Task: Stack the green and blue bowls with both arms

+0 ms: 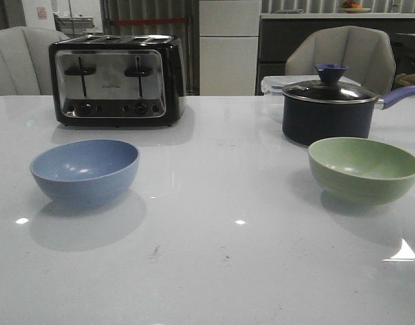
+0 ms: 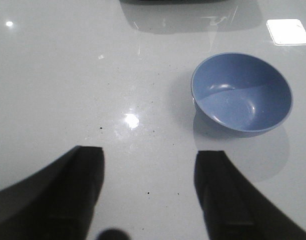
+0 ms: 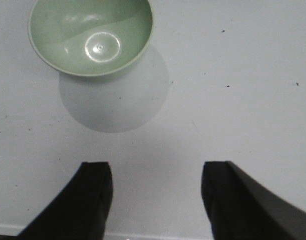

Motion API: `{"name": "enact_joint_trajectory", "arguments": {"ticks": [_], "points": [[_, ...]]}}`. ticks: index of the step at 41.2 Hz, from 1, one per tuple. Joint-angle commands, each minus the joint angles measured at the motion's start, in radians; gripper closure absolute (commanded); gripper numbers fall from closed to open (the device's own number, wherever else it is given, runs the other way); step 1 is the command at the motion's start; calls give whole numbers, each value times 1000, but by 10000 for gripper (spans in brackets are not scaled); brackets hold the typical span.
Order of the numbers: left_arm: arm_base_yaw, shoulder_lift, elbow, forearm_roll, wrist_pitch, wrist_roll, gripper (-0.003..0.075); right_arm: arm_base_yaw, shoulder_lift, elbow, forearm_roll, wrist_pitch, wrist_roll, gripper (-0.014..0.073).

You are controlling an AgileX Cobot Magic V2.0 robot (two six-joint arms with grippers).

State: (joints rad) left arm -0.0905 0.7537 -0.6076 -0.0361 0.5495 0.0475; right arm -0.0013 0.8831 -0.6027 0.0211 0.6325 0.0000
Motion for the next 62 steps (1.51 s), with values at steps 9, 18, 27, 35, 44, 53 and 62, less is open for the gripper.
{"name": "enact_joint_trajectory", "arguments": {"ticks": [9, 18, 27, 35, 44, 53, 62], "points": [[-6, 1, -28, -12, -69, -3, 161, -50, 254, -172, 45, -81, 11, 43], [-6, 1, -28, -12, -69, -3, 161, -84, 484, -370, 119, 0, -20, 43], [-6, 1, -28, -12, -69, -3, 161, -84, 694, -536, 233, 57, -114, 43], [-6, 1, -28, -12, -69, -3, 161, -84, 859, -651, 239, 76, -124, 51], [-6, 1, -28, -12, -69, -3, 161, -84, 957, -719, 239, 98, -126, 183], [-6, 1, -28, -12, -69, -3, 161, -84, 967, -730, 239, 113, -131, 377], [-6, 1, -28, -12, -69, -3, 161, -81, 963, -730, 239, 124, -145, 534]]}}
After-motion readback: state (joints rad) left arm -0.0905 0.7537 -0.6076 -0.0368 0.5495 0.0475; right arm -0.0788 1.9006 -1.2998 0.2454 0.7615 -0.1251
